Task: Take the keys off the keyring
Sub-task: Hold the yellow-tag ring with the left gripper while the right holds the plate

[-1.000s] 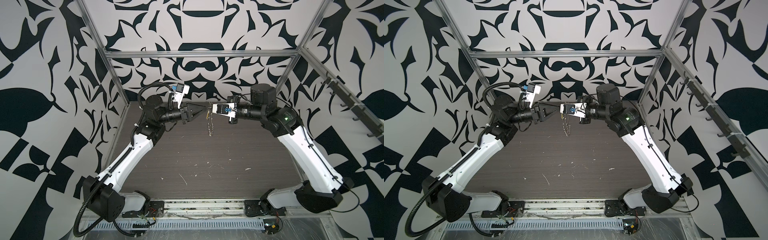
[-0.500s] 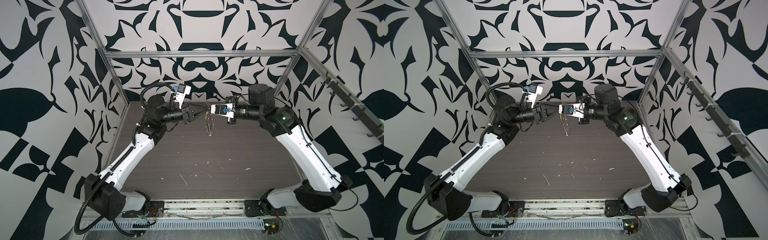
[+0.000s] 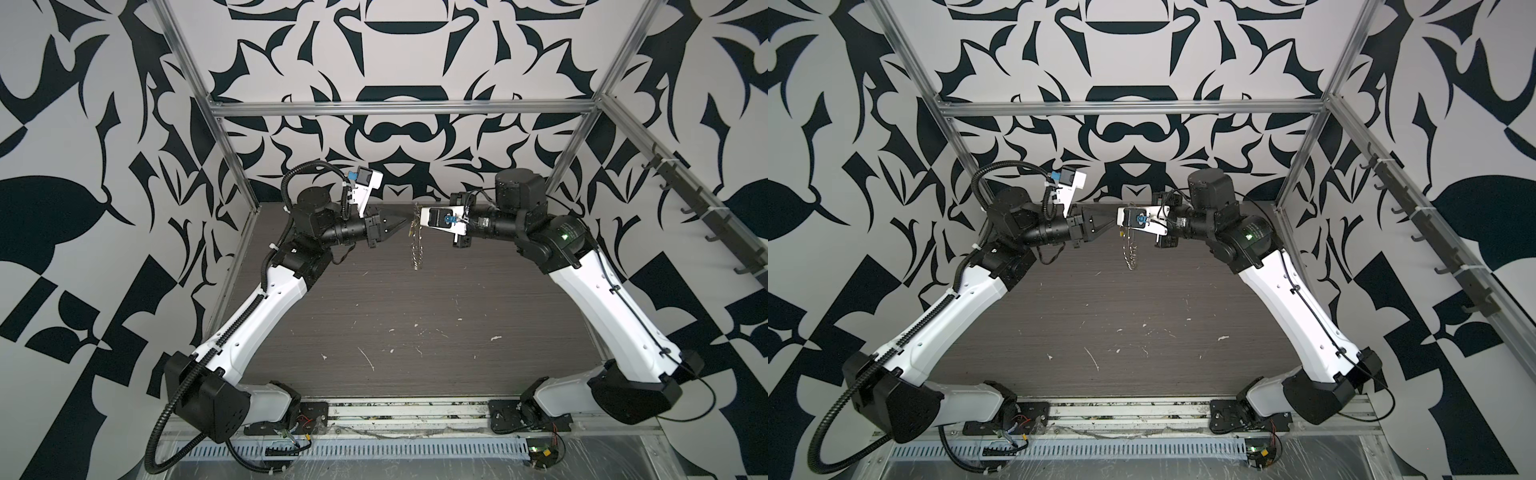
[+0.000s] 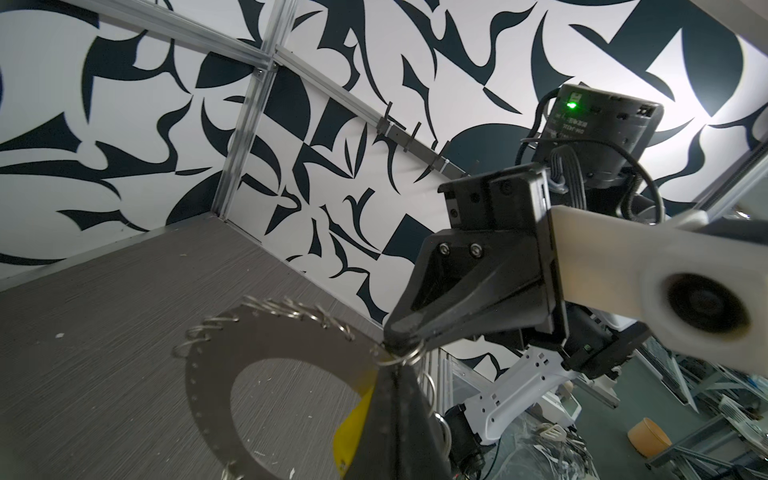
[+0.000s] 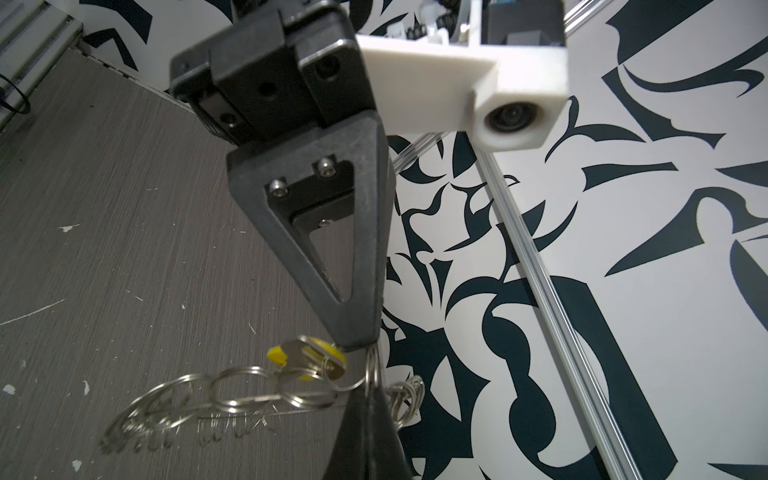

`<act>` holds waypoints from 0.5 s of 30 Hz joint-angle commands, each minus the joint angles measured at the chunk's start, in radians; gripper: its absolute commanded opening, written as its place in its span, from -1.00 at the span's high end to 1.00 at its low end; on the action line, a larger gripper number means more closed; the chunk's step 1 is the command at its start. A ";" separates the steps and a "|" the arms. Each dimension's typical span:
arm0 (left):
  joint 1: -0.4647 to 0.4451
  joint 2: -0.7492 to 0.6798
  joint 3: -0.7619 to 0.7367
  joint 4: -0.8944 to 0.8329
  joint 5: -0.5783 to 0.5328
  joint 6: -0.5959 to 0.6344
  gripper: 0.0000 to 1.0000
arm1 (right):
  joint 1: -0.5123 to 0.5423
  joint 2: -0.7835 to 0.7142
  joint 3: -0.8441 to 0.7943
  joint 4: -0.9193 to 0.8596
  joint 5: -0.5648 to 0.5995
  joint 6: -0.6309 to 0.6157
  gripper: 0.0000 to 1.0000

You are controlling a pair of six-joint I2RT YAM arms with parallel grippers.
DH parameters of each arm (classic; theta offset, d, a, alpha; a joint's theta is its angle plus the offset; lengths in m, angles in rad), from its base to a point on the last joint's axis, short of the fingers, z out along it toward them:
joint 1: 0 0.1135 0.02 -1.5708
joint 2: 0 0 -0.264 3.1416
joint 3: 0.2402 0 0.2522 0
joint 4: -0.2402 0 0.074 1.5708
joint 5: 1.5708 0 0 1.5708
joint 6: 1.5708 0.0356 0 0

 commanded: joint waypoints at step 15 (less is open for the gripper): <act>0.001 -0.050 0.068 -0.236 -0.312 0.204 1.00 | -0.026 -0.119 -0.169 0.307 -0.099 0.173 1.00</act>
